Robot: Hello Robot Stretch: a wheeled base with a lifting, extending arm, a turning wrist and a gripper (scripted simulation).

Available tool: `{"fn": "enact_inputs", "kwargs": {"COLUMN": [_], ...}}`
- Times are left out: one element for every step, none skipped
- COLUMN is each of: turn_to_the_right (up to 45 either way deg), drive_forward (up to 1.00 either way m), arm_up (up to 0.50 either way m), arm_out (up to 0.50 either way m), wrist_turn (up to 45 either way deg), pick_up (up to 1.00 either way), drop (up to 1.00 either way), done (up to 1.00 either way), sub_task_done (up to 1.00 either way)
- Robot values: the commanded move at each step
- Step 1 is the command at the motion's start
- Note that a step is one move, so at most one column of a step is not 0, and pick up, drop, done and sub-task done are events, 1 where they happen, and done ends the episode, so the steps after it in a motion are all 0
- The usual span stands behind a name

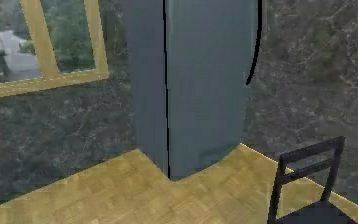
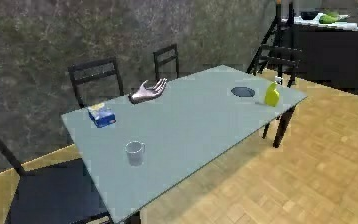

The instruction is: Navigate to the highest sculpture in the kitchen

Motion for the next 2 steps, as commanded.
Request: {"fn": "enact_inputs", "kwargs": {"turn_to_the_right": [0.0, 9.0], "drive_forward": [1.0, 0.0], "arm_up": [0.0, 0.0], "arm_out": [0.0, 0.0], "wrist_turn": [0.0, 0.0], "pick_up": [0.0, 0.0], "drop": [0.0, 0.0], "done": [0.0, 0.0], "sub_task_done": [0.0, 0.0]}}
